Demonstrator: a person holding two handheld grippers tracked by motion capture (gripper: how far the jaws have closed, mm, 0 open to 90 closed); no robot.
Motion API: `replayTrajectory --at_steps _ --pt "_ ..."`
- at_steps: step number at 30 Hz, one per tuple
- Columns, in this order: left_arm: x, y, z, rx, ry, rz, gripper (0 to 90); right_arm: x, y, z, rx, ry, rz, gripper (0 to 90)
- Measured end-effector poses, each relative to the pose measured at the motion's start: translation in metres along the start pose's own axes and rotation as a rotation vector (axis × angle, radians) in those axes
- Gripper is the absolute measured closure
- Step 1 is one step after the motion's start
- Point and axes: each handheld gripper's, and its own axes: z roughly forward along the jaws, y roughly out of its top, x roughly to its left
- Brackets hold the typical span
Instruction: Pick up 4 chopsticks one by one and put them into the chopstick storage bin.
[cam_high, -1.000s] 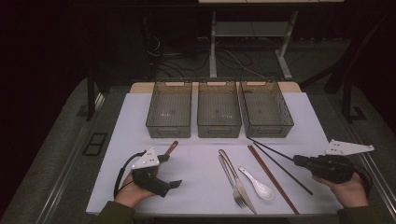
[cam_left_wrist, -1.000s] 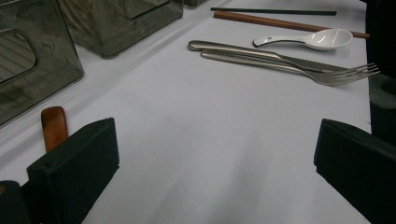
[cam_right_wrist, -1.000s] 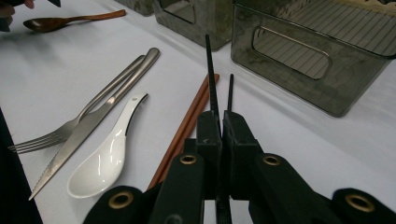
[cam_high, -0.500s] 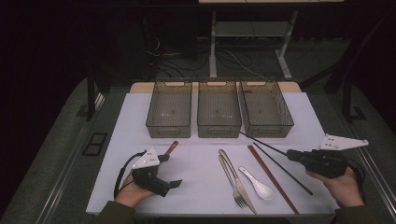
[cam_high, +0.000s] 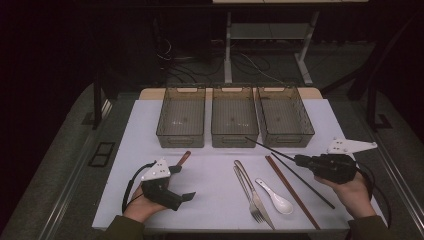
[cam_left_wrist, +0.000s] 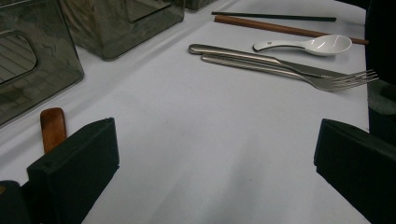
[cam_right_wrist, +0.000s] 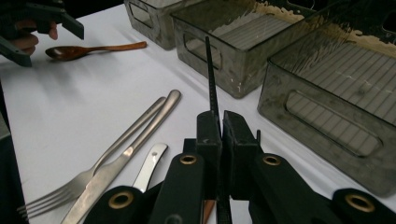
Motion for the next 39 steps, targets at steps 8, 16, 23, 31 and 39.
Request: replayTrajectory --at_steps 8,16,23,31,39 --pt "0.001 0.0 -0.001 -0.011 0.0 -0.007 0.0 0.004 0.014 0.014 -0.013 -0.002 -0.004 86.0" --pt "0.002 0.0 -0.001 -0.002 0.005 -0.007 0.0 0.01 0.028 0.027 -0.021 0.004 -0.023 85.9" --pt "0.001 -0.001 -0.002 -0.014 0.004 -0.015 0.0 0.015 0.044 0.041 -0.025 -0.003 -0.035 86.0" --pt "0.001 -0.001 -0.001 -0.015 0.001 -0.02 0.0 0.017 0.06 0.059 -0.022 -0.023 -0.028 86.0" --pt "0.001 -0.001 -0.001 -0.017 0.001 -0.026 0.0 0.019 0.073 0.081 -0.025 -0.017 -0.008 86.0"
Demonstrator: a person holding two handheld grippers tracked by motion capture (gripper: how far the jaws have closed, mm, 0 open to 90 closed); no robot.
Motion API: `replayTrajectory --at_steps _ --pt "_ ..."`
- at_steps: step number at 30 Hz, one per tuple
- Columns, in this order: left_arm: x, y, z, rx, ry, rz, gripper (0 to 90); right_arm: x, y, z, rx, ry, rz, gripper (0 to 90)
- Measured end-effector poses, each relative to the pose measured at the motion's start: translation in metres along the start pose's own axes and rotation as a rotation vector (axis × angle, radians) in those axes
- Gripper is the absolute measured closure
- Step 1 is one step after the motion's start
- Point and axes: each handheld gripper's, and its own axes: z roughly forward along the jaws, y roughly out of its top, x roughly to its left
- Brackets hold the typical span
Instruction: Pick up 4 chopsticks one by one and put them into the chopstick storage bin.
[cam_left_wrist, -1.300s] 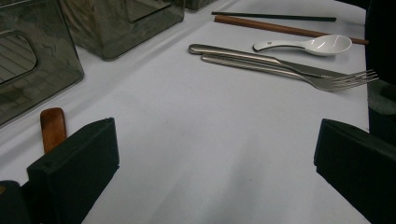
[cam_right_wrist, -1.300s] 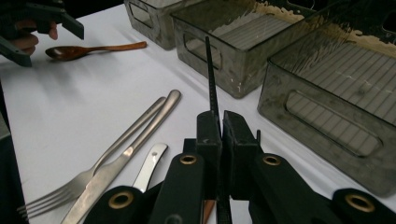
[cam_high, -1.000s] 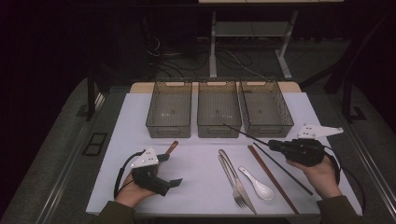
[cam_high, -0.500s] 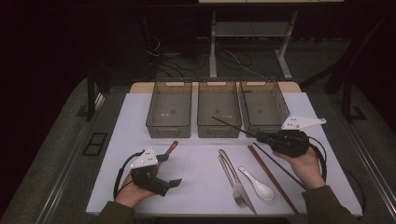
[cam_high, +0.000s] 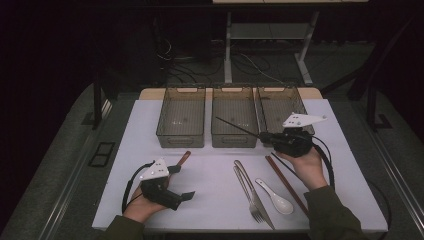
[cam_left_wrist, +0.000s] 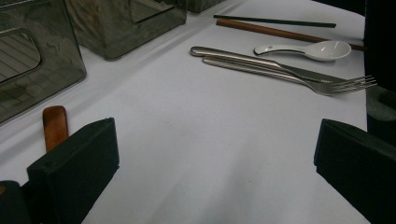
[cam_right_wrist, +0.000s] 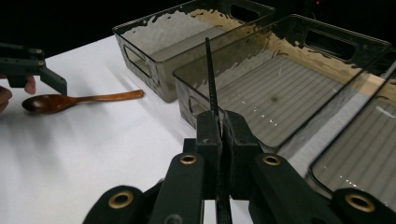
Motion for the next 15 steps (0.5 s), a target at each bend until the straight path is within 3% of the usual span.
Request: replayTrajectory --at_steps 15 --pt "0.001 -0.001 0.0 -0.001 0.002 -0.011 0.0 0.01 0.029 0.042 0.036 -0.027 0.004 86.0"
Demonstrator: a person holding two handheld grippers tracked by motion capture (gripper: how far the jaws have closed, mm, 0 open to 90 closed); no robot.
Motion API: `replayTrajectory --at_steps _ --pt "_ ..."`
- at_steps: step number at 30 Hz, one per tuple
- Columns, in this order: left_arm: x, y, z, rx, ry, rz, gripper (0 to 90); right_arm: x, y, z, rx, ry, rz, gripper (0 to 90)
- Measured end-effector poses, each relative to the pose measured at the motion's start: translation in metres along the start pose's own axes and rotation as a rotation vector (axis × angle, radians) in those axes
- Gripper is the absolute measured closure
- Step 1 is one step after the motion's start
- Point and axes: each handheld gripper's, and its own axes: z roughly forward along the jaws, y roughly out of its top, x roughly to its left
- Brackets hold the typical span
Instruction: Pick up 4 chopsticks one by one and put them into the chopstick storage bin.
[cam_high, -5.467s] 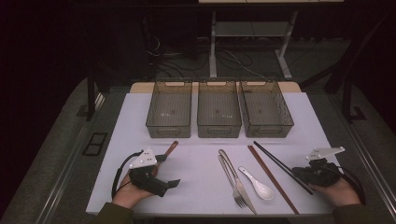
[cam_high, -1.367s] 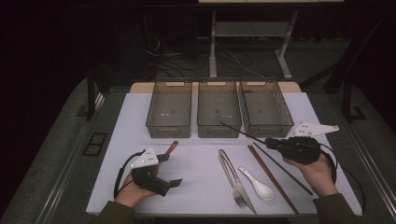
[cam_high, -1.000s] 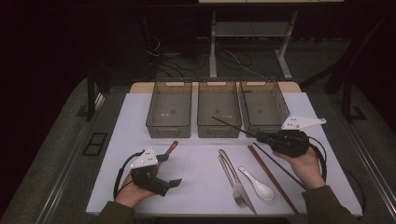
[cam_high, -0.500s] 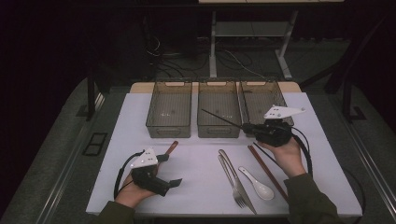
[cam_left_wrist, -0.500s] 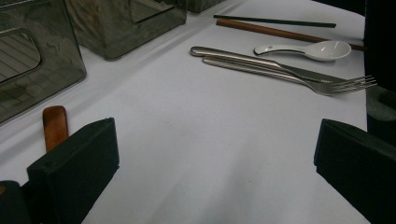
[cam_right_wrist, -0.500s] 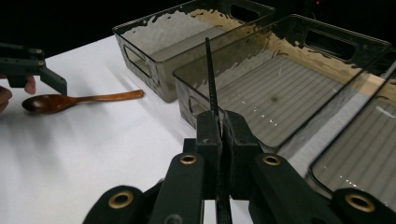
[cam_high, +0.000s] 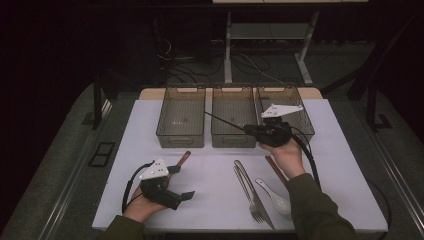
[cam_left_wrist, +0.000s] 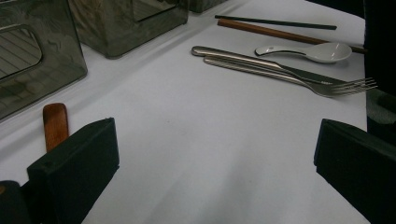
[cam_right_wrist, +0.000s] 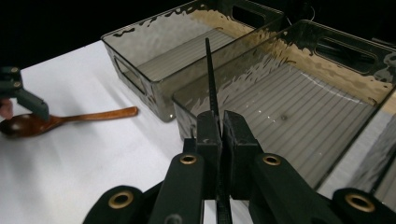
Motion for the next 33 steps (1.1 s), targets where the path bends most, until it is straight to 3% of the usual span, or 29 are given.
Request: replayTrajectory --at_steps 14,33 --pt "-0.001 0.0 0.001 0.001 -0.008 0.002 0.0 0.01 0.023 0.031 0.01 -0.012 -0.002 85.9" --pt "-0.002 0.001 0.001 0.0 -0.013 0.002 0.0 0.022 0.05 0.091 0.052 -0.044 -0.026 86.0"
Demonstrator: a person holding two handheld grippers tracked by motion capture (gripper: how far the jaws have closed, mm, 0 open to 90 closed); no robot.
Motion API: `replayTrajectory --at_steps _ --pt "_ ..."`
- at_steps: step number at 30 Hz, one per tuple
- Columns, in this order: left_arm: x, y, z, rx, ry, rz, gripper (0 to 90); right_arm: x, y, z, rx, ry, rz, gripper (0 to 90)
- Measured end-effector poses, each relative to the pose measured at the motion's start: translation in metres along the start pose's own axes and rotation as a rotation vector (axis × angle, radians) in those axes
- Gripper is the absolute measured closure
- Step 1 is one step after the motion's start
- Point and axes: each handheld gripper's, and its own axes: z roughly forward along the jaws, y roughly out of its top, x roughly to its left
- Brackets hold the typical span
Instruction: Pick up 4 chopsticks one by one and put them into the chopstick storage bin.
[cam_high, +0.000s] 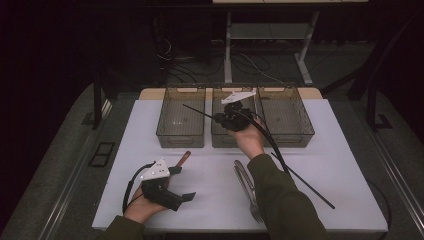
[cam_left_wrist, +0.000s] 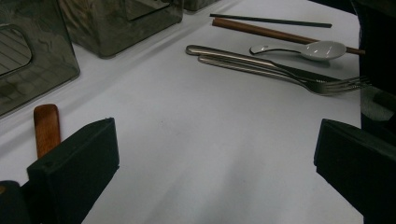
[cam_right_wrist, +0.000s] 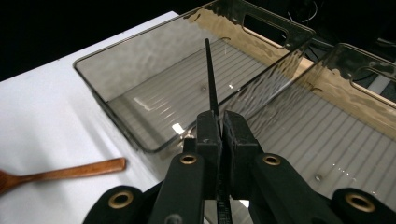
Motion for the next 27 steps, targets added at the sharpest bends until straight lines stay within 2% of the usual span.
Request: replayTrajectory --at_steps 9,18,27 --pt "-0.001 0.001 -0.001 -0.003 -0.003 0.003 0.0 0.004 0.013 0.028 0.037 -0.017 -0.004 85.9" --pt "0.0 0.001 -0.001 -0.004 -0.006 0.007 0.0 0.011 0.031 0.049 0.07 -0.038 -0.03 85.9" --pt "-0.001 0.001 -0.002 -0.007 -0.011 0.009 0.0 0.015 0.039 0.072 0.107 -0.045 -0.013 85.9"
